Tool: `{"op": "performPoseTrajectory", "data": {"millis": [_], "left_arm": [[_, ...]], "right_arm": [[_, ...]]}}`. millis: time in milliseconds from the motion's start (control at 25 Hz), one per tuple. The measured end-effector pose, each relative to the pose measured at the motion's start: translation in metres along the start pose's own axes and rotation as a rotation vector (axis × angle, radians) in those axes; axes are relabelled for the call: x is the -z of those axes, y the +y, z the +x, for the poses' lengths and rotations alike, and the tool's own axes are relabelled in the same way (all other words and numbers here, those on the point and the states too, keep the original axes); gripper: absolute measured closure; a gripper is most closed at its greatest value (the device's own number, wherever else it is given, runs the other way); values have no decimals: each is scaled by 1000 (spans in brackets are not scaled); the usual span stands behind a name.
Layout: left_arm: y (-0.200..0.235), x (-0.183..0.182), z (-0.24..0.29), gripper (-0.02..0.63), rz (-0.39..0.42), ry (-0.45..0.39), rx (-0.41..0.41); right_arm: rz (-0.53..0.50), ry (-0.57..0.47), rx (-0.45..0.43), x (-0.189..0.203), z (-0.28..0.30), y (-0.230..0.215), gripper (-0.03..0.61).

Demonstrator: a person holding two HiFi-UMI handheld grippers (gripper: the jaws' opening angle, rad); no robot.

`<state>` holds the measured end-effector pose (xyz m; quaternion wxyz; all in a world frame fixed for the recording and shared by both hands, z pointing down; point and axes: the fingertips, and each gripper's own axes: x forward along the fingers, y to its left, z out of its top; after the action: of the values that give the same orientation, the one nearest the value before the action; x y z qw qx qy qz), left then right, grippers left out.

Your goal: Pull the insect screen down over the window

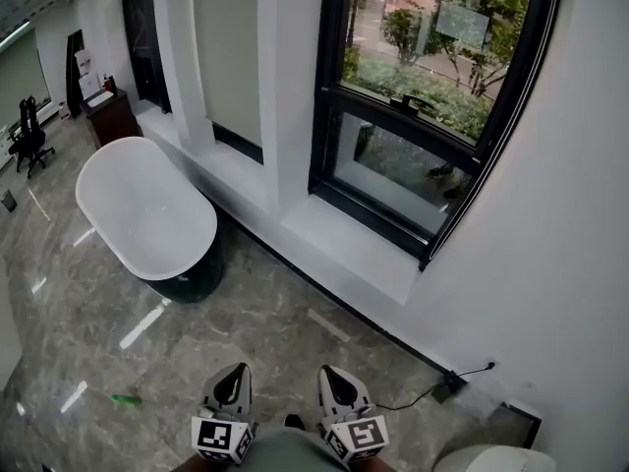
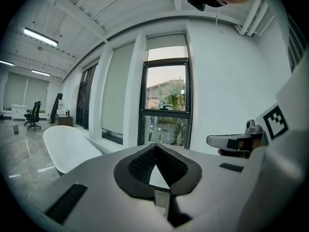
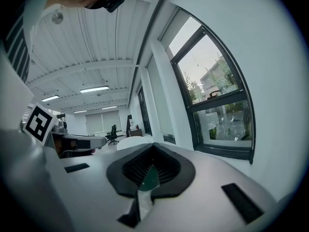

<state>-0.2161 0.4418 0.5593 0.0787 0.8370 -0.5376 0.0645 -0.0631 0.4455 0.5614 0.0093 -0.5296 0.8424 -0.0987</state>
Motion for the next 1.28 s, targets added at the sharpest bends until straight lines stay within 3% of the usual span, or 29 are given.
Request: {"op": "performPoseTrajectory", "data": {"millis": [320,680,1000,1280], "left_arm": [[-15,1,40,601,12,42,50],[-28,-7,138,601,-8,50,232],[13,-40,225,601,-47,8,330],[69,-53,276,601,-54,-13,332]], "right_arm": [[30,12,50,9,9,-34,581],[18,43,225,-1,43,-96,581],[-30,30,300,-38,129,-119,581],[-77,21,302,-58,201,-117,581]]}}
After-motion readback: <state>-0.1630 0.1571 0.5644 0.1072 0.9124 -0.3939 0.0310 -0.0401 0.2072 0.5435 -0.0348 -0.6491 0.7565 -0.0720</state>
